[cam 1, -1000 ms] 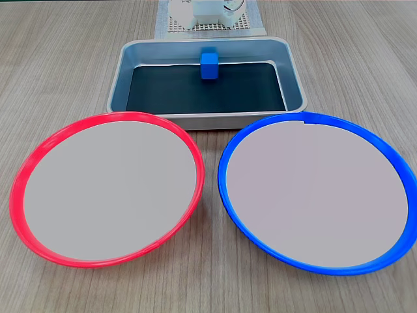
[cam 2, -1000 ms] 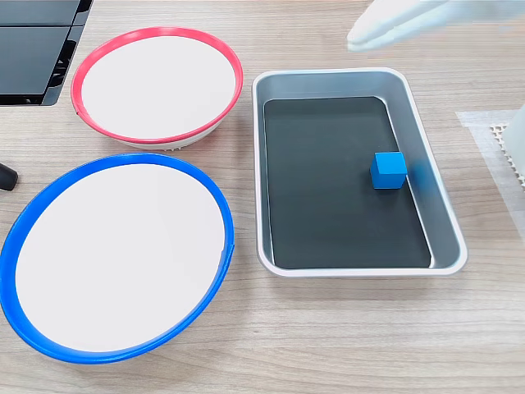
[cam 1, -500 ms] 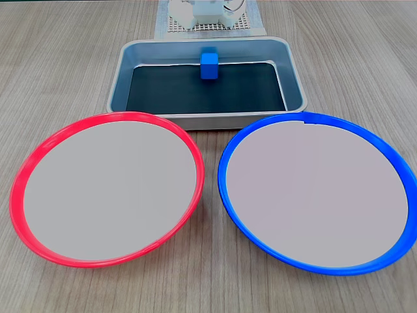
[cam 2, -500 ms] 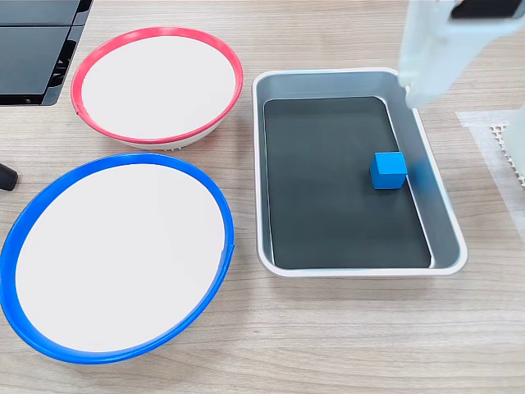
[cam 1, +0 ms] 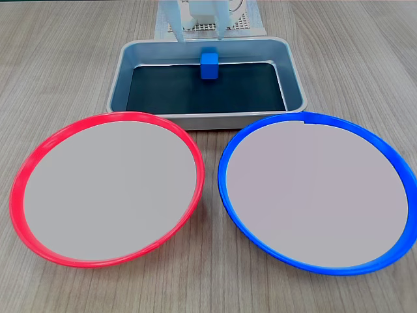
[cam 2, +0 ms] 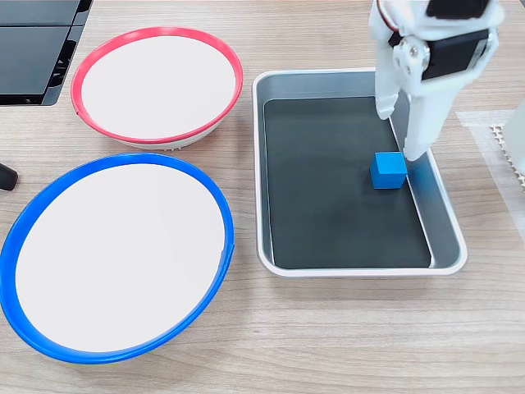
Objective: Move a blue block from tray to blue dish
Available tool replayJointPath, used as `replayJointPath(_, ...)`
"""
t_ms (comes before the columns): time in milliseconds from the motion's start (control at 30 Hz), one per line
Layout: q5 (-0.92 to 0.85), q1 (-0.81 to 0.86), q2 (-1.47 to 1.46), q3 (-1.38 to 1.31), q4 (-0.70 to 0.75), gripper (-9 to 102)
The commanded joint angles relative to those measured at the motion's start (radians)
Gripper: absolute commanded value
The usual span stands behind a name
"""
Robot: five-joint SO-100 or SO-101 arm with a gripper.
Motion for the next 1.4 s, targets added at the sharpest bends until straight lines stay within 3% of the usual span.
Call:
replayJointPath(0, 0.034, -0.017, -0.002, 0.049, -0.054, 22)
replayJointPath(533, 0.164, -0.077, -0.017, 0.196, -0.272, 20)
replayJointPath(833, 0.173, -0.084, -0.025, 0.201, -0.305, 1)
replayJointPath(967, 0.193, -0.101, -0.017, 0.172, -0.273, 0)
replayJointPath(1133, 0.483, -0.250, -0.094, -0.167, -0.097, 0)
replayJointPath(1267, 0.865, -0.362, -0.236, -0.489, -0.101, 0)
replayJointPath(1367, 1.028, -0.407, -0.373, -0.684, -0.150, 0)
